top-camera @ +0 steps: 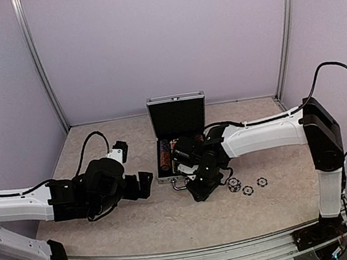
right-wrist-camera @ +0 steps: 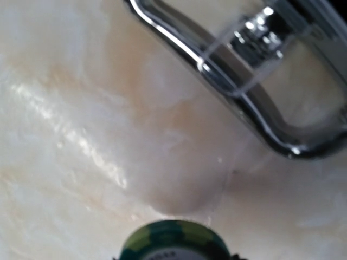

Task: Pack up texas hold em set

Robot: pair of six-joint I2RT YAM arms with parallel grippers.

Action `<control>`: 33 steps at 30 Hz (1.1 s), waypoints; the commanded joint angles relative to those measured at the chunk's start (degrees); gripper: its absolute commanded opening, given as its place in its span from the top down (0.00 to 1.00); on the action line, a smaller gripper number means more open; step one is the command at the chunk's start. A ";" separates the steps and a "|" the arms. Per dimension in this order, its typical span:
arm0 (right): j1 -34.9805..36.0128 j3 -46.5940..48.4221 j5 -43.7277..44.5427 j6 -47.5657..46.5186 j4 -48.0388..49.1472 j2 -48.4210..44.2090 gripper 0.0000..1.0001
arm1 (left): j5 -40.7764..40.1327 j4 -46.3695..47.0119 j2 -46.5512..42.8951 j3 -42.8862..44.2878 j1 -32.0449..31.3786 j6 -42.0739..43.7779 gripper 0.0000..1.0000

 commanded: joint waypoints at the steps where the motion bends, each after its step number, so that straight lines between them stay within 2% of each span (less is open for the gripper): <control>1: 0.21 -2.44 1.47 -0.68 1.05 -4.72 0.89 | 6.19 1.12 1.63 0.60 -0.45 -0.54 0.01; 5: 0.42 -4.36 1.80 -0.89 1.93 -6.98 0.89 | 11.58 1.49 3.22 0.30 0.26 -1.66 0.01; 9: 1.14 -5.92 2.51 -1.18 2.28 -9.09 0.89 | 19.70 4.76 4.30 -1.60 3.79 -3.79 0.01; 16: 3.18 -6.71 4.25 -1.65 2.23 -11.79 0.89 | 43.91 20.60 5.85 -8.10 12.68 -9.09 0.01; 20: 4.41 -7.10 4.82 -1.76 2.36 -12.64 0.88 | 54.68 29.42 9.11 -9.30 14.88 -11.05 0.01; 28: 7.01 -6.28 5.72 -2.11 2.62 -12.70 0.88 | 68.06 44.58 20.33 -8.05 15.67 -16.75 0.01; 33: 7.73 -5.75 5.70 -2.08 2.52 -12.57 0.88 | 72.77 55.13 26.92 -8.00 15.65 -21.56 0.06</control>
